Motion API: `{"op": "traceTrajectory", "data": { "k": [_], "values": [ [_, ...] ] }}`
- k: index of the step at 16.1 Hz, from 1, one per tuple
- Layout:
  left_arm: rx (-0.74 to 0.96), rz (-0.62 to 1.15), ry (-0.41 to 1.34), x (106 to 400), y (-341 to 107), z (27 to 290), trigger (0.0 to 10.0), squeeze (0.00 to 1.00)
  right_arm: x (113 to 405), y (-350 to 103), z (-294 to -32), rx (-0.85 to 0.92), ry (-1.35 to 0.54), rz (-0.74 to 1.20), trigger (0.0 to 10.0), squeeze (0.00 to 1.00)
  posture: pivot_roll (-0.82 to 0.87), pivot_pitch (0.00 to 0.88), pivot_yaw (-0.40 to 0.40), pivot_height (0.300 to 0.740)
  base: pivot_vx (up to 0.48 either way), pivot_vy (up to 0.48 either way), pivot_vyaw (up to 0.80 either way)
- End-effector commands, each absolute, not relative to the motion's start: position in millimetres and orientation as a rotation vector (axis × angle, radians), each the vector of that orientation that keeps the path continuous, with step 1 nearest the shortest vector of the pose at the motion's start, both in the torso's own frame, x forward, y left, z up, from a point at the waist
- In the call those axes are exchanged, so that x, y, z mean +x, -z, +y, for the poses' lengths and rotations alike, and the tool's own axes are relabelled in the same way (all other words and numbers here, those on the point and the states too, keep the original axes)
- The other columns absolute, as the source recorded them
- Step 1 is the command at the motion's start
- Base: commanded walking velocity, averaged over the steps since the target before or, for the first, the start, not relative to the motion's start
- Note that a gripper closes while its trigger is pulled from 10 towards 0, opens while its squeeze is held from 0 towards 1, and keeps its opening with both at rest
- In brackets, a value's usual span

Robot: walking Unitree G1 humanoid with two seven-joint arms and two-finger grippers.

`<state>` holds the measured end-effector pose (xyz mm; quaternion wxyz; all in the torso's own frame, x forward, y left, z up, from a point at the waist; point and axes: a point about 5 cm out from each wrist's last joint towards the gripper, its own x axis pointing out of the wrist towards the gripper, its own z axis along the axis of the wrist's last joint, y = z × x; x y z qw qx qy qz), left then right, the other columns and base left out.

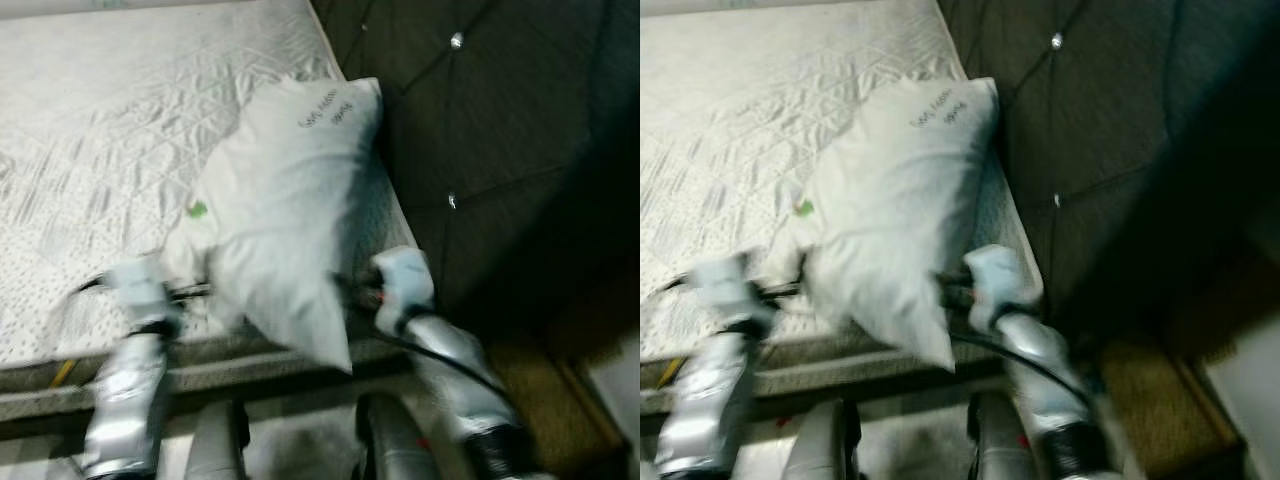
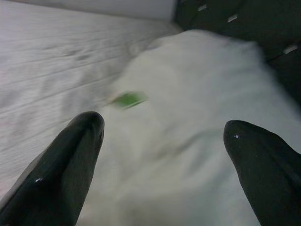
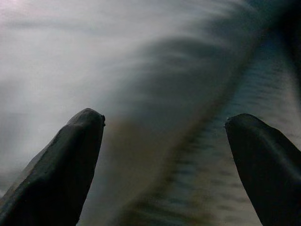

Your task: Clean up the room

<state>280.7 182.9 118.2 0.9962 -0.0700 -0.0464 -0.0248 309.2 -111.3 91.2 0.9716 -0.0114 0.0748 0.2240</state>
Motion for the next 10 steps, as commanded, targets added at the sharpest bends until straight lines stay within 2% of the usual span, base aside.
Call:
{"op": "traceTrajectory", "data": {
  "k": [1,7,10],
  "values": [
    [-0.115,-0.062,-0.008,274.2,-111.7,199.4,10.0,0.0,309.2,-96.2,-94.1,-0.008,-0.505,0.136,10.0,0.0,-0.07,0.161,-0.009,0.577,0.0,0.0,0.0],
    [-0.115,-0.052,-0.02,273.7,-109.8,199.9,10.0,0.0,309.8,-88.0,-100.3,-0.06,-0.548,0.195,10.0,0.0,-0.07,0.148,-0.01,0.577,0.0,0.0,0.0],
    [-0.113,-0.05,-0.017,274.2,-109.3,199.8,10.0,0.0,307.1,-88.7,-97.5,-0.075,-0.574,0.18,10.0,0.0,-0.07,0.144,-0.009,0.577,0.0,0.0,0.77]
  ]
}}
